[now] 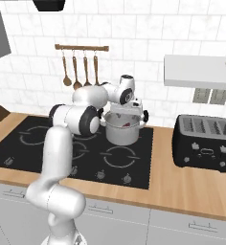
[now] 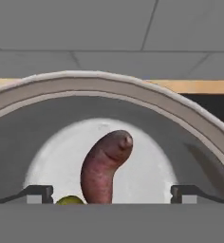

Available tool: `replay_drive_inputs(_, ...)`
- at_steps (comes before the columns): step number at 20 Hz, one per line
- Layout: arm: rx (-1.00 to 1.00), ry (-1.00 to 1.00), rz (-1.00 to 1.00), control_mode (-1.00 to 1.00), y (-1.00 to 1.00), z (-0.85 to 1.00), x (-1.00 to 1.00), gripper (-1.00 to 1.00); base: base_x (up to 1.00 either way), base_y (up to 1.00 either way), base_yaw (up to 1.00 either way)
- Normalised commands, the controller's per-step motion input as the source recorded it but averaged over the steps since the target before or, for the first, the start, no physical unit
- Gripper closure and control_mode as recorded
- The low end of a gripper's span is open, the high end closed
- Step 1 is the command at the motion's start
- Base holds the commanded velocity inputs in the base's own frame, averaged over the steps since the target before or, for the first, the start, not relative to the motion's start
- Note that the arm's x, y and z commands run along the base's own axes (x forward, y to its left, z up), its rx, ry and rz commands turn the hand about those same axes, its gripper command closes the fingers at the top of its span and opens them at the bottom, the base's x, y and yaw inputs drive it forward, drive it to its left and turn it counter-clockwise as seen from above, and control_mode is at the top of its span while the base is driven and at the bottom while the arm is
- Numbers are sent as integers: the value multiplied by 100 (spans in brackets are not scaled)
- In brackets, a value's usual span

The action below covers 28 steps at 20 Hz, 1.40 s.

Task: Put the potato and cucumber in the pot. Retrieve the spatula and lightly stir the vegetables in the pot.

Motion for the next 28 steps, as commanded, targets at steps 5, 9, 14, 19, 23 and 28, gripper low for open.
replay_drive_inputs(5, 3, 0, 0, -100, 18, 50, -76, -100, 0, 0, 0)
replay_drive_inputs(9, 0, 0, -1, -100, 33, 50, -70, -100, 0, 0, 0)
replay_drive_inputs(14, 0, 3, -2, -100, 21, 50, -97, -100, 0, 0, 0)
replay_drive_inputs(19, 0, 9, -2, -100, 18, 53, -100, -100, 0, 0, 0)
replay_drive_inputs(23, 0, 9, -1, -100, 19, 25, -94, -100, 0, 0, 0)
replay_drive_inputs(28, 0, 6, 0, -100, 12, 8, -86, -100, 0, 0, 0)
